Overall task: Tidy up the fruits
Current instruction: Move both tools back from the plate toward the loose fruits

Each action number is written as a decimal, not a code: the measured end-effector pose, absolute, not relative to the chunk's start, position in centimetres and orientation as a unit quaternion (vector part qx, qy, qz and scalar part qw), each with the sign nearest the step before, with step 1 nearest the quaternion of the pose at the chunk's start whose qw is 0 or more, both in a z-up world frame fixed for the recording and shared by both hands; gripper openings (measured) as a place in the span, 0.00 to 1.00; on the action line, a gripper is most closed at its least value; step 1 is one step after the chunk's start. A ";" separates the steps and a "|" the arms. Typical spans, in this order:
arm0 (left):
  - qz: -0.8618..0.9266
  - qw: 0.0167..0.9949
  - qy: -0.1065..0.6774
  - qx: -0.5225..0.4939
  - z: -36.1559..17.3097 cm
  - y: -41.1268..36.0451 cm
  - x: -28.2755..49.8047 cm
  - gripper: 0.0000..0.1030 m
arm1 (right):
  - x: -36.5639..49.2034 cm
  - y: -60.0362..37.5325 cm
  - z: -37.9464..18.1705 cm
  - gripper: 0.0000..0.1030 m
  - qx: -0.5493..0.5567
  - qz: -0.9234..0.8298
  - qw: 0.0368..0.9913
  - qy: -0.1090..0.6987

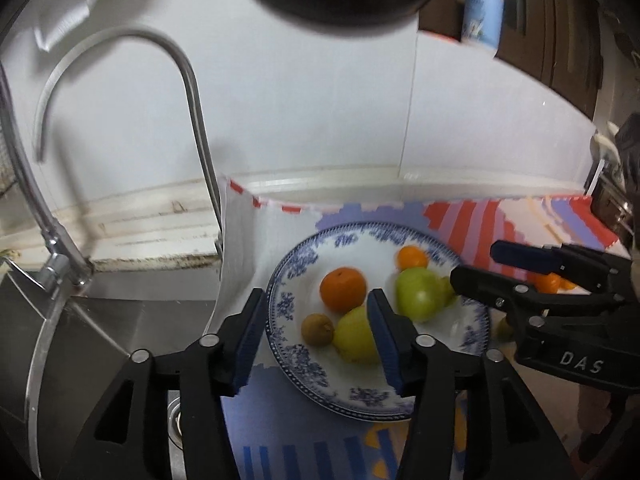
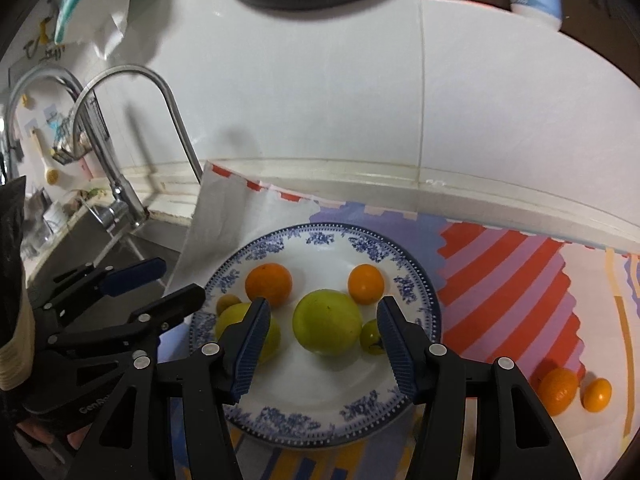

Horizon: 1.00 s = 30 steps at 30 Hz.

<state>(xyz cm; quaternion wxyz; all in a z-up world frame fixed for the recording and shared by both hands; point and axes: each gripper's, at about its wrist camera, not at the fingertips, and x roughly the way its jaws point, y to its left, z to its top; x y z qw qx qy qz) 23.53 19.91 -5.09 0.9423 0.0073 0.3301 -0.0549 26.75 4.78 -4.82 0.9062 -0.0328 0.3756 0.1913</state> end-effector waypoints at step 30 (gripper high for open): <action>-0.068 0.967 0.244 -0.004 0.7 10.2 12.0 0.74 | 15.3 -6.8 1.0 0.70 -0.017 0.134 0.945 0.299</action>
